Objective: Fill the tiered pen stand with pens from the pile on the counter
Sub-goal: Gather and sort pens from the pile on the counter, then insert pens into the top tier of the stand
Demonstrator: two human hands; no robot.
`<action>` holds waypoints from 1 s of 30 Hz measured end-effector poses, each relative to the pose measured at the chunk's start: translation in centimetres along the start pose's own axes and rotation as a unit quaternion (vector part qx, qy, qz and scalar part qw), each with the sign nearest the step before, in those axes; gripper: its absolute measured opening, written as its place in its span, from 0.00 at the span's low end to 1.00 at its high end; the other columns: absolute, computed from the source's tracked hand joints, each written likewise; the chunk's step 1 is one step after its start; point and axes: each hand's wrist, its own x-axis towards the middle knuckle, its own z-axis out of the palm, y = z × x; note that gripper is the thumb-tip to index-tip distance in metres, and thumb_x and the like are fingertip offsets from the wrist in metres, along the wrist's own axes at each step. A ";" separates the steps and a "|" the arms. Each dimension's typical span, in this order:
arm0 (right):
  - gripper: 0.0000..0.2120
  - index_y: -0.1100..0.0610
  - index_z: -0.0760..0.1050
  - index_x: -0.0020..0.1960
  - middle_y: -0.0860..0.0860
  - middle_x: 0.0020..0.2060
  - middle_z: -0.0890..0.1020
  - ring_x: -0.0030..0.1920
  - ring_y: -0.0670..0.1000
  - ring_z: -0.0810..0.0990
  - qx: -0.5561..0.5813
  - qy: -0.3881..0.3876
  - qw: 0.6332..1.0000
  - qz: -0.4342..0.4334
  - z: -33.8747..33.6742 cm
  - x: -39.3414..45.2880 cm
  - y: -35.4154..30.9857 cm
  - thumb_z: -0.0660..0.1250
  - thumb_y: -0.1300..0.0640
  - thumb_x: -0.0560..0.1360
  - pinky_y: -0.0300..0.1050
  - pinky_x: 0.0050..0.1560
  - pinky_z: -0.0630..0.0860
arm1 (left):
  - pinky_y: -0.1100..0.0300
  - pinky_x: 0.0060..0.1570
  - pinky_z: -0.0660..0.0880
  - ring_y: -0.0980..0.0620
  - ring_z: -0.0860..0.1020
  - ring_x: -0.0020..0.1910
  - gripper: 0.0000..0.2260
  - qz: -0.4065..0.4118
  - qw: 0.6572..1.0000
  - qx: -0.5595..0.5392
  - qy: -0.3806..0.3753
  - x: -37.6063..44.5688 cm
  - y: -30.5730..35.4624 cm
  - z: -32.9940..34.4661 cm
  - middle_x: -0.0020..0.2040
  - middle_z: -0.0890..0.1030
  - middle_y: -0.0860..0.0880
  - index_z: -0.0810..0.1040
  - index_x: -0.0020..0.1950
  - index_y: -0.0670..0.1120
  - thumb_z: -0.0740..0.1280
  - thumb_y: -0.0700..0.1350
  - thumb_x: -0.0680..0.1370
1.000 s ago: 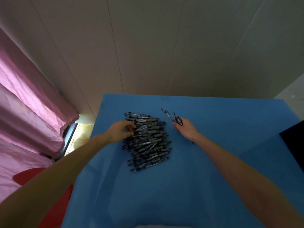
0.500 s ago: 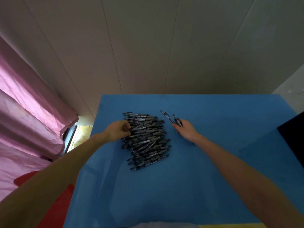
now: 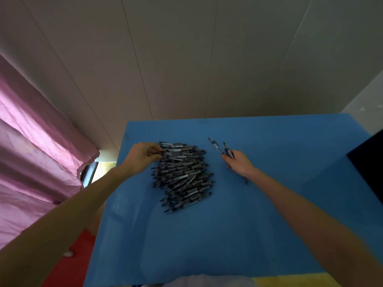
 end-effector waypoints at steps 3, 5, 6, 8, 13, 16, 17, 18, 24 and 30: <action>0.18 0.58 0.70 0.37 0.55 0.30 0.79 0.27 0.52 0.76 -0.011 0.005 1.000 0.024 -1.0 -1.7 1.1 0.62 0.51 0.83 0.41 0.28 0.72 | 0.53 0.57 0.81 0.50 0.85 0.49 0.09 0.035 0.999 -0.009 0.010 0.3 2.1 -0.7 0.49 0.86 0.47 0.82 0.54 0.48 0.75 0.38 0.76; 0.18 0.57 0.69 0.37 0.54 0.28 0.78 0.26 0.53 0.76 -0.029 0.012 0.999 0.039 -1.6 -3.1 2.2 0.62 0.50 0.83 0.43 0.29 0.73 | 0.55 0.56 0.81 0.50 0.85 0.48 0.09 0.063 0.998 -0.014 0.001 0.5 4.1 -0.8 0.48 0.86 0.47 0.81 0.54 0.49 0.75 0.39 0.76; 0.18 0.56 0.68 0.37 0.54 0.29 0.78 0.28 0.54 0.78 -0.045 0.010 0.998 0.045 -1.9 -3.9 2.7 0.61 0.49 0.83 0.45 0.32 0.75 | 0.57 0.55 0.81 0.52 0.86 0.47 0.09 0.078 0.997 -0.017 -0.009 0.6 5.2 -0.6 0.47 0.86 0.47 0.81 0.54 0.48 0.75 0.39 0.77; 0.18 0.56 0.68 0.38 0.55 0.32 0.79 0.33 0.57 0.80 -0.117 0.002 0.991 0.064 -2.5 -5.5 3.9 0.59 0.47 0.83 0.50 0.39 0.76 | 0.61 0.52 0.81 0.56 0.85 0.44 0.07 0.103 0.993 -0.010 -0.057 0.7 7.6 0.5 0.45 0.86 0.50 0.82 0.54 0.47 0.75 0.40 0.77; 0.16 0.57 0.69 0.46 0.57 0.46 0.81 0.46 0.60 0.80 -0.290 -0.024 0.953 0.086 -3.3 -10.2 7.0 0.58 0.45 0.83 0.48 0.41 0.72 | 0.62 0.50 0.81 0.56 0.85 0.45 0.10 0.145 0.955 0.052 -0.252 -0.3 12.0 7.6 0.47 0.87 0.50 0.84 0.56 0.43 0.76 0.44 0.76; 0.19 0.56 0.68 0.42 0.54 0.40 0.79 0.39 0.56 0.78 -0.290 -0.049 0.952 0.081 -3.4 -12.6 8.6 0.58 0.43 0.83 0.48 0.37 0.71 | 0.58 0.53 0.80 0.54 0.84 0.48 0.09 0.177 0.917 0.130 -0.334 -1.5 13.4 13.1 0.49 0.87 0.48 0.84 0.57 0.43 0.74 0.43 0.78; 0.20 0.55 0.67 0.40 0.53 0.37 0.77 0.37 0.54 0.76 -0.279 -0.061 0.955 0.079 -3.5 -13.2 9.0 0.59 0.42 0.83 0.48 0.36 0.70 | 0.56 0.53 0.79 0.53 0.83 0.47 0.09 0.178 0.908 0.145 -0.350 -1.8 13.8 14.7 0.49 0.86 0.48 0.83 0.58 0.43 0.73 0.42 0.78; 0.21 0.55 0.66 0.39 0.53 0.35 0.76 0.36 0.53 0.75 -0.268 -0.074 0.958 0.073 -3.4 -13.7 9.3 0.60 0.41 0.82 0.49 0.36 0.70 | 0.55 0.53 0.79 0.53 0.83 0.46 0.09 0.174 0.903 0.160 -0.357 -2.1 14.2 16.1 0.50 0.86 0.47 0.83 0.58 0.42 0.72 0.41 0.78; 0.22 0.54 0.64 0.35 0.53 0.32 0.73 0.33 0.52 0.73 -0.186 -0.077 0.979 0.031 -3.4 -16.9 9.8 0.64 0.44 0.81 0.50 0.36 0.68 | 0.52 0.55 0.76 0.44 0.80 0.56 0.09 0.124 0.921 0.202 -0.310 -2.9 15.2 20.8 0.58 0.82 0.45 0.80 0.60 0.45 0.68 0.41 0.80; 0.19 0.54 0.64 0.37 0.51 0.31 0.70 0.33 0.53 0.70 -0.124 0.050 0.985 0.105 -5.5 -17.1 11.4 0.65 0.47 0.81 0.48 0.35 0.66 | 0.47 0.54 0.76 0.43 0.79 0.52 0.22 0.033 0.980 0.117 -0.155 -7.1 16.5 23.6 0.74 0.66 0.45 0.65 0.76 0.45 0.64 0.47 0.83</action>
